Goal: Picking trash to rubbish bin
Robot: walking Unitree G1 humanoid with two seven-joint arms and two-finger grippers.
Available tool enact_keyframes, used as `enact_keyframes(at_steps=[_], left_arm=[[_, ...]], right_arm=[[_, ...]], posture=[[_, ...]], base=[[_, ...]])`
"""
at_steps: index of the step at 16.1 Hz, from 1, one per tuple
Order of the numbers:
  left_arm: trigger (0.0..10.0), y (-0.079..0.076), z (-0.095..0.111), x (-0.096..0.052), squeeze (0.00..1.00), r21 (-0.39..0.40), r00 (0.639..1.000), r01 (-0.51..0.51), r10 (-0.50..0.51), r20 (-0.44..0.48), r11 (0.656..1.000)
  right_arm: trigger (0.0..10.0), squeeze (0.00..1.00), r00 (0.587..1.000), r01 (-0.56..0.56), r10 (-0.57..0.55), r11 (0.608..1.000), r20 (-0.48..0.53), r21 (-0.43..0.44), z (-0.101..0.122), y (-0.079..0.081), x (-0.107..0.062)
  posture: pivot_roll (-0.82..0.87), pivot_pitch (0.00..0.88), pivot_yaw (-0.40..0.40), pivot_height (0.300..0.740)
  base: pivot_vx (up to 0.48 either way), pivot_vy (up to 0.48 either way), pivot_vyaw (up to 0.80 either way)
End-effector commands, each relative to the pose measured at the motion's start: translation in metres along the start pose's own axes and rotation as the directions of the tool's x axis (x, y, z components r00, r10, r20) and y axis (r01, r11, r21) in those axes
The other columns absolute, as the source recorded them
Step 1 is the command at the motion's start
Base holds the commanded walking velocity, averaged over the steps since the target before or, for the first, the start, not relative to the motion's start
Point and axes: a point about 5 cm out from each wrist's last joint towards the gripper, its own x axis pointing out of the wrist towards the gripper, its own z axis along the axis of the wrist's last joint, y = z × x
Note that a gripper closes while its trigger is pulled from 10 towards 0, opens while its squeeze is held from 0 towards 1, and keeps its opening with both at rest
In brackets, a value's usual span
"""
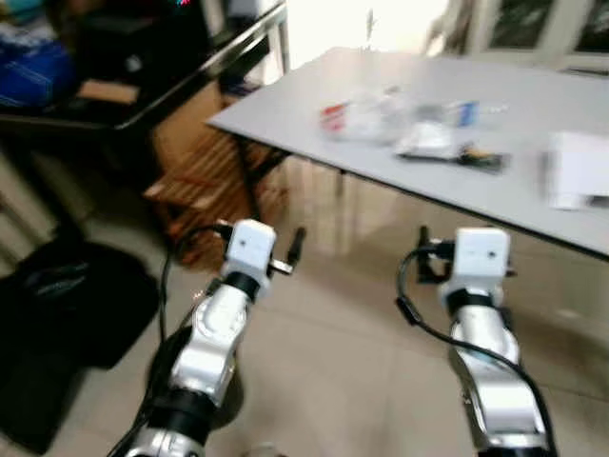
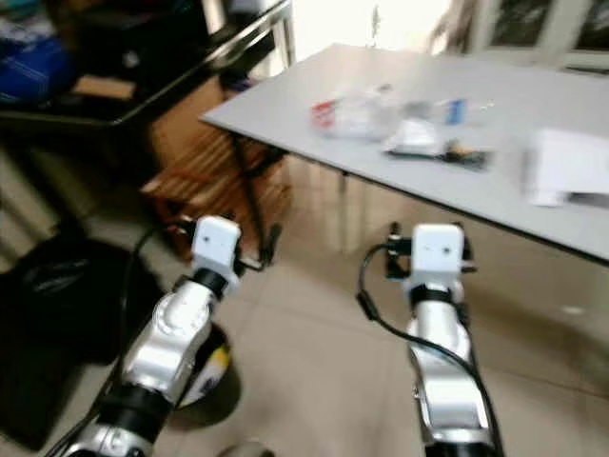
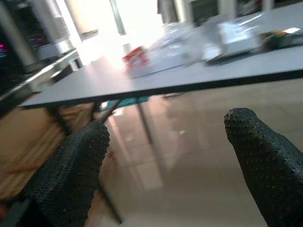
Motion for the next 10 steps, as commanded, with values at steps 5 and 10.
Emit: enact_keyframes(at_steps=[5,10], left_arm=[[10.0,0.0073,-0.0014,-0.0014,0.0,-0.006,1.0,-0.015,0.015,-0.004,1.0],[10.0,0.0041,-0.0013,-0.0009,0.0,-0.016,1.0,-0.007,0.007,-0.001,1.0]], right_arm=[[10.0,0.51,0.999,0.005,-0.003,0.998,-0.035,0.058,-0.0026,0.0023,-0.0023],[10.0,0.51,0.999,0.012,-0.01,0.998,-0.042,0.054,-0.003,0.0006,-0.0042]], posture=[[-0.1,0.072,0.089,0.74],[-0.1,0.075,0.089,0.74]], base=[[0.0,0.0,-0.5],[0.0,0.0,-0.7]])
